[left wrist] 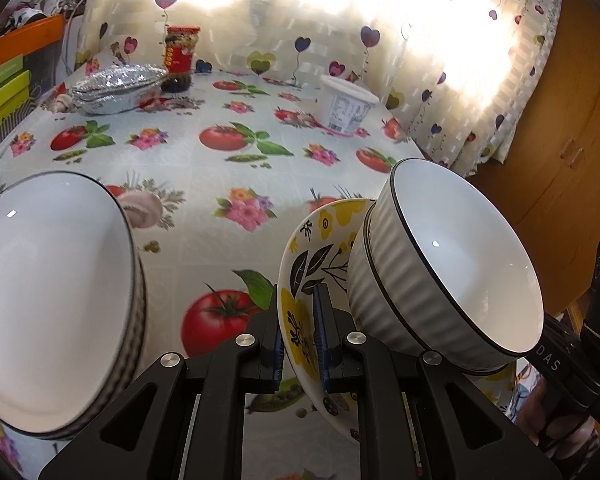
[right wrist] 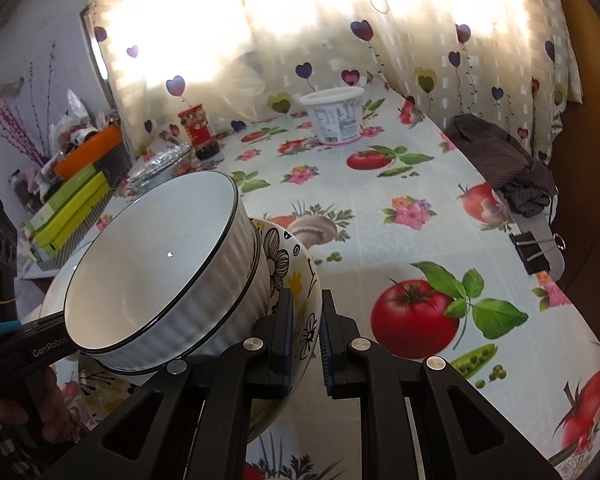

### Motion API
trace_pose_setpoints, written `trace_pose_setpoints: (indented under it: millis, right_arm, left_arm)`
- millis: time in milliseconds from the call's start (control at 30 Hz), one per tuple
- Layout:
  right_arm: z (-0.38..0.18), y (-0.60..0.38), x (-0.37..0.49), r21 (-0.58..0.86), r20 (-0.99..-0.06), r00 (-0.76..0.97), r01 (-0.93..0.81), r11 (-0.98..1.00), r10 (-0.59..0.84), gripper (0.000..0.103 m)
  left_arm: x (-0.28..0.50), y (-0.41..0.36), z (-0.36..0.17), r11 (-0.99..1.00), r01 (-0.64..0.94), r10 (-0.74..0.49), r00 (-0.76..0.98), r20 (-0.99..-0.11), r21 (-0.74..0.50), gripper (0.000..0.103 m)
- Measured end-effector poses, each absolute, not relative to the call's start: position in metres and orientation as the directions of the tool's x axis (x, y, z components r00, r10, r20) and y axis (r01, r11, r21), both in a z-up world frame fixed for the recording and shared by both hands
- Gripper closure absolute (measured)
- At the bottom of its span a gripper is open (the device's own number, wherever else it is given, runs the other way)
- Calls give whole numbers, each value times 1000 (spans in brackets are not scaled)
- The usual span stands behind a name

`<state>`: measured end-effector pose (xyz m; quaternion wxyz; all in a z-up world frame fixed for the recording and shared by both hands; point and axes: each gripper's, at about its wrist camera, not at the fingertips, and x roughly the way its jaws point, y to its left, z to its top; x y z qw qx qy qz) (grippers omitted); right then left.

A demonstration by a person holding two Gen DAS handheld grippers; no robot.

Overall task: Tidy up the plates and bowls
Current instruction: 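Lift the floral plate with its bowls using both tools, then carry the floral plate with both tools over the white plate stack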

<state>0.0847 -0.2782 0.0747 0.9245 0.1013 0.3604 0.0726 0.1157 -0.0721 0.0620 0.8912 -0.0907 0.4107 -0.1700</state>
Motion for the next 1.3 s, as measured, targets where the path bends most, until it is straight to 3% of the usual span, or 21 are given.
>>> trace_pose_setpoints:
  millis: [567,1300]
  right_arm:
    - [108,-221,124,244,-626,714,-203,948,313,90]
    - [112,-133,165,263,-634,629,-371,891,449,90]
  left_arm:
    - [122,-11,95,947,119,-296,688,-662,-299,90]
    - [120,76,100,948,-63,-165,741,-651,-311,91]
